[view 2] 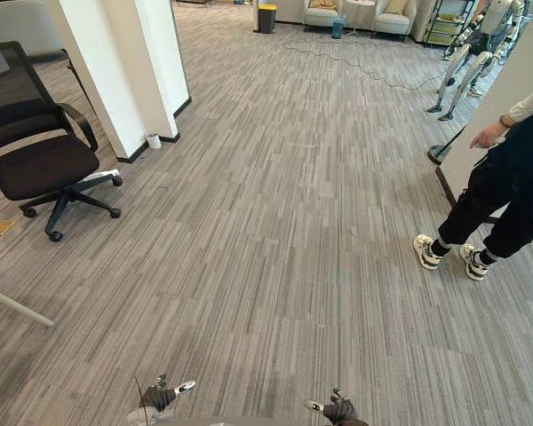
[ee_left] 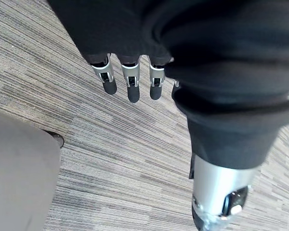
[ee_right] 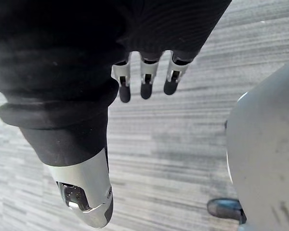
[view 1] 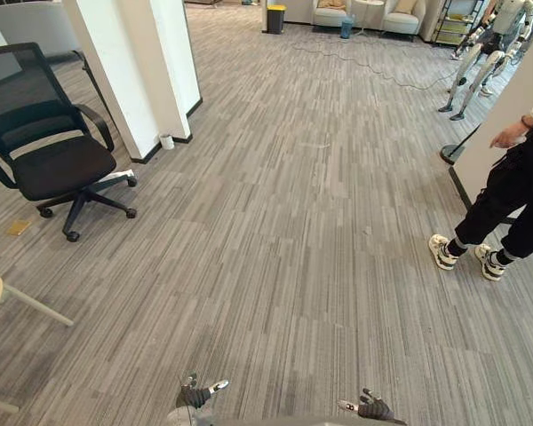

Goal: Organize washtable

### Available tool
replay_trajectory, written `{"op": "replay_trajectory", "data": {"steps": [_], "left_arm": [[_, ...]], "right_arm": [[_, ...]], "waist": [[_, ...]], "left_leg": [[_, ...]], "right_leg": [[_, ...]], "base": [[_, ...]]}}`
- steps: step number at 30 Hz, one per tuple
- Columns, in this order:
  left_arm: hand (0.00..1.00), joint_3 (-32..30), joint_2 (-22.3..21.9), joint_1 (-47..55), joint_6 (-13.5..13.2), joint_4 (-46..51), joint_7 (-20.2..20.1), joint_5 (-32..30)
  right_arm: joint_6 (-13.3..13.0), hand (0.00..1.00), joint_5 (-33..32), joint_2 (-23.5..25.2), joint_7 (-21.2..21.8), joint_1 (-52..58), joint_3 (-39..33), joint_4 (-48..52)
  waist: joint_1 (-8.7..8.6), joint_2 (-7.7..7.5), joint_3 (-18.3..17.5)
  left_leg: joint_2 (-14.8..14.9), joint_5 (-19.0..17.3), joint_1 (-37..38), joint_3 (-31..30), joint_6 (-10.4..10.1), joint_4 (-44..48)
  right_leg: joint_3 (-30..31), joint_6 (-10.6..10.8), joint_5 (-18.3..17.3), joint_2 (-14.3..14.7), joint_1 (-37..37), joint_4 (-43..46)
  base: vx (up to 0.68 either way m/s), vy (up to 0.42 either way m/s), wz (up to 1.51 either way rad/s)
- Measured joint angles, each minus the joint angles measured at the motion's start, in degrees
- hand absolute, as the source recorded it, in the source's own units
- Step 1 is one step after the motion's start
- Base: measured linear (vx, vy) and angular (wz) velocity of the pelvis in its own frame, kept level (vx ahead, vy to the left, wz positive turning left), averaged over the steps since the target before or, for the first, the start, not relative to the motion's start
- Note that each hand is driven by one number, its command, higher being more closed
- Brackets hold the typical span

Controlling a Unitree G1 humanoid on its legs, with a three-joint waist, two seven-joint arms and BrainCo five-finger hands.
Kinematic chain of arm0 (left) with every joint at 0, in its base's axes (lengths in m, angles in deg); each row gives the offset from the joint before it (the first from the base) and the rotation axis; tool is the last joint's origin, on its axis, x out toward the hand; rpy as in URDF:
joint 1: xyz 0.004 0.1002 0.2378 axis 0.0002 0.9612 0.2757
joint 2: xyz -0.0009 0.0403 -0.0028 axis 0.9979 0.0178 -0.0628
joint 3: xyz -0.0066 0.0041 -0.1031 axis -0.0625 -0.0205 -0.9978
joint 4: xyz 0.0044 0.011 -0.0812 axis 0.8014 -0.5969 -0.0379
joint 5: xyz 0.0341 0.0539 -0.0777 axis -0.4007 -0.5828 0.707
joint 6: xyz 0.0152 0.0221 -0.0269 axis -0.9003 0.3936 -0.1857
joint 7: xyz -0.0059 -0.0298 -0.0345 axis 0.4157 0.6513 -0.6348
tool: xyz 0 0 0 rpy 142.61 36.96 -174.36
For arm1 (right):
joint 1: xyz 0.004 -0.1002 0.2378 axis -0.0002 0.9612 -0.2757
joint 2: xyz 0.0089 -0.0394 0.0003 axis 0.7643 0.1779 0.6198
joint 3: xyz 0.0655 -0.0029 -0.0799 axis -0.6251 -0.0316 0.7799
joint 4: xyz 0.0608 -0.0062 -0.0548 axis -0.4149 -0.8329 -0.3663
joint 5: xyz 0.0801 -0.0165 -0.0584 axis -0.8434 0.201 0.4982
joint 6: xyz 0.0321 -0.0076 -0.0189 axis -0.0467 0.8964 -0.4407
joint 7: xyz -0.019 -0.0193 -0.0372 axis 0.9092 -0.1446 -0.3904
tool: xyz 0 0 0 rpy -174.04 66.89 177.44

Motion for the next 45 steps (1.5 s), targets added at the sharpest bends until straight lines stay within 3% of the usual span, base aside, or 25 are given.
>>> {"op": "replay_trajectory", "data": {"steps": [1, 10, 20, 26, 33, 34, 38, 40, 41, 42, 43, 44, 45], "left_arm": [[0.00, 2.8, 5.6, 5.7, 0.0, -4.6, -0.1, -1.6], [0.00, 2.9, 5.1, 5.6, 0.0, -4.6, 0.1, -1.7], [0.00, 4.6, 5.4, 5.8, -0.7, -4.3, 1.4, -1.7], [0.00, 4.4, 5.6, 6.7, -1.1, -3.1, 1.5, -1.7], [0.00, 4.0, 5.4, 6.5, -1.0, -1.8, 1.5, -1.7], [0.00, 4.0, 5.4, 6.6, -1.0, -1.4, 1.5, -1.7], [0.00, 1.4, 3.7, 5.7, -1.0, 1.5, 1.7, -1.6], [0.00, -0.6, 2.5, 5.9, -0.9, 3.2, 1.6, -1.6], [0.00, -0.5, 2.6, 6.1, -0.9, 3.5, 1.5, -1.6], [0.00, -0.4, 2.6, 6.1, -0.9, 3.6, 1.3, -1.6], [0.00, -0.5, 2.0, 6.2, -0.6, 3.5, 1.3, -1.6], [0.00, -0.5, 2.2, 6.6, -0.5, 3.5, 1.1, -1.7], [0.00, -0.5, 2.6, 7.0, -0.4, 3.4, 1.1, -1.7]], "right_arm": [[0.0, 0.00, 1.3, -3.4, 0.0, 1.2, -2.0, -5.0], [-0.1, 0.00, 2.0, -3.9, 0.0, 1.2, -1.7, -4.9], [-1.7, 0.00, 3.9, -3.6, -0.1, 1.7, -1.0, -4.6], [-1.7, 0.00, 4.6, -3.4, -0.2, 1.4, 0.8, -4.6], [-1.6, 0.00, 4.6, -3.9, -0.3, 0.4, 3.6, -3.5], [-1.6, 0.00, 4.6, -3.9, -0.3, 0.3, 3.9, -3.1], [-1.6, 0.00, 4.6, -4.3, -0.4, -0.2, 4.0, -1.8], [-1.5, 0.00, 4.4, -4.0, -0.4, -0.1, 2.2, 0.5], [-1.5, 0.00, 4.4, -3.8, -0.3, 0.4, 1.3, 1.0], [-1.4, 0.00, 4.4, -3.4, -0.1, 1.4, 0.0, 1.7], [-1.4, 0.00, 4.4, -3.4, 0.2, 1.5, -0.9, 2.8], [-1.6, 0.00, 4.4, -2.6, 0.3, 1.5, -1.9, 3.8], [-1.8, 0.00, 4.3, -2.1, 0.2, 1.6, -2.4, 4.1]], "waist": [[-3.04, -1.38, 2.2], [-3.13, 0.05, 2.8], [-3.07, -0.26, 2.9], [-3.04, -1.39, 2.3], [-2.56, -1.67, 2.5], [-2.44, -1.70, 2.6], [0.29, -1.04, 2.8], [1.93, -0.22, 2.9], [1.67, -0.41, 2.8], [1.44, -0.07, 2.7], [1.96, -0.40, 2.9], [1.35, 0.55, 3.3], [1.02, -0.03, 3.3]], "left_leg": [[-6.7, 10.1, 2.4, -1.6, 3.1, -13.9], [-5.1, 9.8, 2.5, -1.5, 2.5, -14.0], [-5.6, 9.8, -1.4, -1.5, 2.5, -14.0], [-5.8, 10.1, -2.2, -1.4, 2.2, -13.7], [-5.4, 10.0, -4.2, -0.3, 2.4, -13.5], [-5.2, 9.6, -4.5, -0.1, 2.4, -13.2], [-2.6, -2.8, -13.4, 1.1, 2.3, 7.2], [-1.2, -11.9, -18.0, 1.4, 3.5, 20.1], [-1.3, -13.0, -17.2, 1.5, 3.7, 20.8], [-2.0, -14.3, -15.4, 1.9, 3.7, 20.9], [-2.3, -15.5, -13.3, 2.4, 4.5, 20.7], [-2.6, -16.4, -10.0, 2.8, 5.1, 19.5], [-2.9, -16.7, -8.2, 2.8, 5.6, 18.7]], "right_leg": [[6.9, 3.1, -0.6, -2.7, -0.7, -6.1], [7.0, 2.3, -0.2, -1.5, -1.2, -5.3], [6.7, 2.4, -0.9, -2.0, -5.2, -5.3], [6.3, 2.5, -0.9, -2.2, -5.8, -5.2], [5.5, 2.5, -0.9, -1.9, -7.1, -5.8], [5.5, 2.5, -0.8, -1.8, -7.4, -5.8], [5.5, 2.7, -0.2, -0.6, -7.8, -5.0], [3.5, 4.4, -5.5, -0.1, -8.0, -1.7], [2.6, 5.4, -7.4, -0.9, -8.2, 0.3], [2.0, 6.3, -9.0, -2.0, -8.5, 6.4], [2.0, 5.5, -9.2, -2.8, -14.0, 20.6], [2.4, 2.1, -6.3, -3.6, -19.6, 35.0], [2.4, 2.1, -6.0, -3.8, -21.6, 40.4]], "base": [[0.02, -0.031, -0.02], [-0.07, -0.043, -0.04], [-0.06, 0.007, 0.02], [0.10, -0.008, 0.00], [0.12, -0.034, -0.01], [0.09, -0.033, -0.09], [0.05, 0.001, -0.25], [0.05, 0.070, -0.29], [0.11, 0.128, 0.12], [0.15, 0.133, 0.06], [0.23, 0.187, -0.05], [0.22, 0.161, -0.13], [0.31, 0.163, 0.09]]}}
